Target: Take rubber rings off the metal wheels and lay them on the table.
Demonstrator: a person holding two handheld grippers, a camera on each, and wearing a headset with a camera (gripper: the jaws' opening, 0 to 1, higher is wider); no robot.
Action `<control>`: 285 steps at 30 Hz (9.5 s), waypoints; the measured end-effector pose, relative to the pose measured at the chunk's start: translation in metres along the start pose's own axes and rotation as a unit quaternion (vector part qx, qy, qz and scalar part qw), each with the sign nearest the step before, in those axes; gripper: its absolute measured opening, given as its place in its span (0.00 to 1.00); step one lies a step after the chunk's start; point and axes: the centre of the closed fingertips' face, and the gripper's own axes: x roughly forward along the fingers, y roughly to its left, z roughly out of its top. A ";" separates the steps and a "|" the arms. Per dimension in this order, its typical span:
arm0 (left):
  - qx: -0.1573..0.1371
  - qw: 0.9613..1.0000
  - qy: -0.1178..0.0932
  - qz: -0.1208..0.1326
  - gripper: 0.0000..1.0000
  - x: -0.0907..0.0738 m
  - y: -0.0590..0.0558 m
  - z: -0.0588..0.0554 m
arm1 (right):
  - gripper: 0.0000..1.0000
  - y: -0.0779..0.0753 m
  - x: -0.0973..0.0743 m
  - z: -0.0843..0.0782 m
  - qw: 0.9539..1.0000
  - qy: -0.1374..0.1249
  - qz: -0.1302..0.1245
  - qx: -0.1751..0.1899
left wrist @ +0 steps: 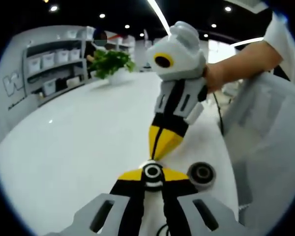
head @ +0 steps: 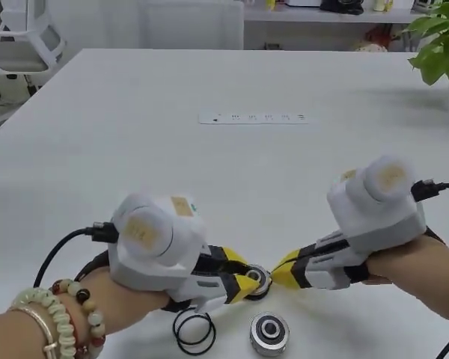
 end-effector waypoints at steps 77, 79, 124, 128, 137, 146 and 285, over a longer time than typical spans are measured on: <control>0.035 0.998 -0.037 0.021 0.59 -0.103 0.026 0.054 | 0.00 0.003 -0.029 0.039 0.987 -0.087 0.015 0.132; 0.037 0.998 -0.038 0.030 0.60 -0.112 0.028 0.055 | 0.00 0.002 -0.031 0.041 0.987 -0.093 0.014 0.133; -0.099 0.980 -0.024 0.174 0.73 -0.218 -0.001 -0.047 | 0.00 0.041 -0.048 0.083 0.973 -0.165 0.086 0.140; -0.108 0.978 -0.025 0.179 0.73 -0.217 -0.002 -0.049 | 0.00 0.057 -0.036 0.077 0.977 -0.138 0.105 0.127; -0.120 0.976 -0.026 0.182 0.73 -0.216 -0.008 -0.050 | 0.00 0.093 -0.002 0.043 0.987 -0.041 0.138 0.072; -0.128 0.975 -0.020 0.181 0.73 -0.217 -0.014 -0.058 | 0.00 0.112 0.021 0.009 0.987 0.033 0.158 0.023; 0.052 0.991 -0.113 0.043 0.49 -0.041 0.027 0.091 | 0.23 0.011 -0.002 -0.012 0.999 0.017 0.016 -0.049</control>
